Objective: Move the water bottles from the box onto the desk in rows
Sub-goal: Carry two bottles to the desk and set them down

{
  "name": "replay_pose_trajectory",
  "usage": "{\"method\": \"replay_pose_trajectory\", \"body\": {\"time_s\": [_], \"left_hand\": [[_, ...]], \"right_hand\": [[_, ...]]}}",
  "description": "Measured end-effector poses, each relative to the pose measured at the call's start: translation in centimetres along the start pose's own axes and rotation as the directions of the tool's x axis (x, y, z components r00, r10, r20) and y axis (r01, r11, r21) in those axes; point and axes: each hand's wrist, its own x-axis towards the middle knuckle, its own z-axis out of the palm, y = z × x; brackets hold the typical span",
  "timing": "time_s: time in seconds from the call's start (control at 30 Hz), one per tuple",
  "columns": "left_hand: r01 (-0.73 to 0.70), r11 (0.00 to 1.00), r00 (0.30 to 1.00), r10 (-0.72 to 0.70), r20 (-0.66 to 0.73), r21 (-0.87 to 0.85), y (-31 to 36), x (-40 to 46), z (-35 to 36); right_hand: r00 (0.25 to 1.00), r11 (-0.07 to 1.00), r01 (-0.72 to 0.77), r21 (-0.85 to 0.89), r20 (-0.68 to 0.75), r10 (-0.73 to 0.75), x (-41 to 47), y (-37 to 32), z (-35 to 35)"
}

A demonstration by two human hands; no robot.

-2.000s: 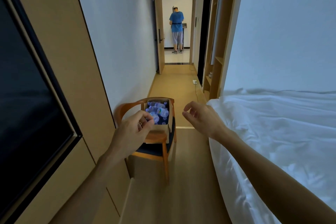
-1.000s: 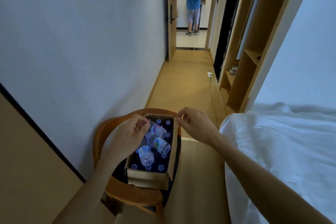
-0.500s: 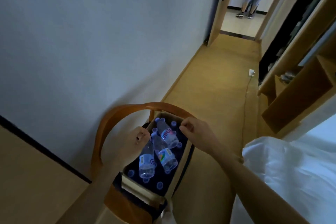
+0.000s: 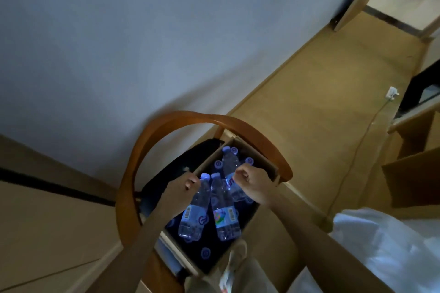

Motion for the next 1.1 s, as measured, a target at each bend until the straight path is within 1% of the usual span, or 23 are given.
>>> {"method": "replay_pose_trajectory", "body": {"time_s": [0.13, 0.3, 0.37, 0.5, 0.6, 0.7, 0.8, 0.87, 1.0, 1.1], "left_hand": [[0.086, 0.996, 0.996, -0.086, -0.011, 0.014, -1.1, 1.6, 0.7], [0.204, 0.976, 0.979, -0.203, -0.018, 0.079, -2.0, 3.1, 2.3], [0.252, 0.965, 0.968, -0.252, -0.01, 0.07, -2.0, 3.8, 2.9], [0.266, 0.959, 0.964, -0.266, -0.013, 0.093, -2.3, 4.9, 3.6], [0.285, 0.953, 0.958, -0.285, -0.009, 0.101, -2.6, 5.4, 3.8], [0.295, 0.95, 0.955, -0.296, -0.002, 0.105, -2.8, 5.9, 3.8], [0.301, 0.947, 0.953, -0.304, 0.01, 0.116, -3.4, 6.2, 3.6], [0.305, 0.943, 0.951, -0.31, 0.018, 0.131, -3.7, 6.5, 3.5], [0.292, 0.941, 0.95, -0.306, 0.068, 0.17, -3.4, 8.0, 3.7], [0.252, 0.93, 0.952, -0.287, 0.103, 0.266, -2.2, 9.5, 4.2]], "right_hand": [[0.989, 1.0, -0.018, -0.022, 0.146, 0.021, 2.7, 0.6, 1.2], [0.97, 0.996, -0.003, -0.091, 0.24, 0.025, 5.3, 1.0, 2.3], [0.956, 0.992, -0.003, -0.125, 0.292, 0.039, 6.4, 1.0, 2.6], [0.912, 0.98, 0.047, -0.192, 0.408, 0.036, 8.6, 0.4, 3.3], [0.868, 0.962, 0.064, -0.264, 0.491, 0.076, 10.1, 0.3, 4.2], [0.828, 0.929, 0.129, -0.348, 0.553, 0.092, 11.2, -0.1, 5.2], [0.806, 0.906, 0.173, -0.387, 0.584, 0.096, 11.9, -0.1, 6.0], [0.802, 0.913, 0.154, -0.377, 0.587, 0.107, 12.1, 0.2, 6.0], [0.814, 0.953, 0.113, -0.28, 0.576, 0.073, 11.6, 0.9, 4.6], [0.816, 0.97, 0.085, -0.226, 0.574, 0.062, 10.7, 1.4, 3.3]]}}
